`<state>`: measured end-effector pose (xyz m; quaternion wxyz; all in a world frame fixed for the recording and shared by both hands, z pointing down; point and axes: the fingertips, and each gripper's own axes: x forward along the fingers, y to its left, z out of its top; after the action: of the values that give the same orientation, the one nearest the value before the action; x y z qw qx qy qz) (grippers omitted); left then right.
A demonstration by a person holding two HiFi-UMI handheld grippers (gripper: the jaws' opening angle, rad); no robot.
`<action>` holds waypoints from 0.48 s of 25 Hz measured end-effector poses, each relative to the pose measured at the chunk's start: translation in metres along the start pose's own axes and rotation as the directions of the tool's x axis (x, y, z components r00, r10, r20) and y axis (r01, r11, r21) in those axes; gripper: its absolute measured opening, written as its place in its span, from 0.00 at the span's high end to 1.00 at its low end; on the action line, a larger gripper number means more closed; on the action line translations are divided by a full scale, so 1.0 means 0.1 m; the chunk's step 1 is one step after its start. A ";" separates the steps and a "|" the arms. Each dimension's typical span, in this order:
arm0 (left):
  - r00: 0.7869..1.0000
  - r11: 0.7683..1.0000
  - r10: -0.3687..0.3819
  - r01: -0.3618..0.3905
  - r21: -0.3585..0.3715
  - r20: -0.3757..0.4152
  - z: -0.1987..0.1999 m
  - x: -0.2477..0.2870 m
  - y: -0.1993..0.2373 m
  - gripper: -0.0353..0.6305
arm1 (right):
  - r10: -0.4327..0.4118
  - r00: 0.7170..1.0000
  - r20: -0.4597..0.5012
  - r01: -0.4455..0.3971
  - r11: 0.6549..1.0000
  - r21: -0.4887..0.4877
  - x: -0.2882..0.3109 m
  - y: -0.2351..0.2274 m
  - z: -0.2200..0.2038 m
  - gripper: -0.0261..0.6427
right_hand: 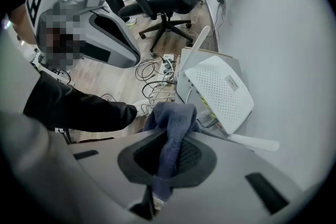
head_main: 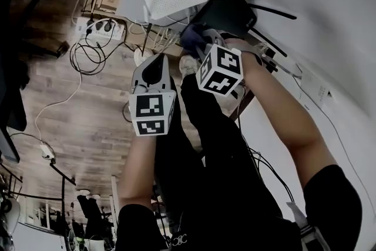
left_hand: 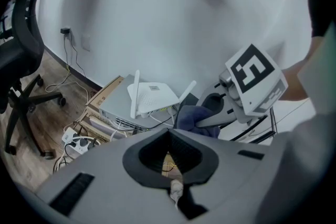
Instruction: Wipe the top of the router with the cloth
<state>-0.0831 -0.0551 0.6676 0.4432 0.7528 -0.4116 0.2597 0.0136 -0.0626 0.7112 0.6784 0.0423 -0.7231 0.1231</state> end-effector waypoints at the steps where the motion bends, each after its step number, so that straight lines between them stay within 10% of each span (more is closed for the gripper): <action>1: 1.000 1.000 0.000 0.000 0.000 -0.007 -0.03 0.01 0.02 0.95 | -0.013 1.000 -0.009 0.013 1.000 -0.020 0.05 -0.01 0.00 0.94; 12: 1.000 1.000 0.003 -0.003 0.010 0.002 0.11 0.06 0.12 0.95 | -0.083 0.996 0.024 0.084 0.993 -0.077 0.19 -0.20 -0.08 0.94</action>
<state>-0.0899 -0.0699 0.6725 0.4386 0.7546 -0.4118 0.2620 0.0243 -0.0778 0.7325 0.6765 0.0474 -0.7319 0.0660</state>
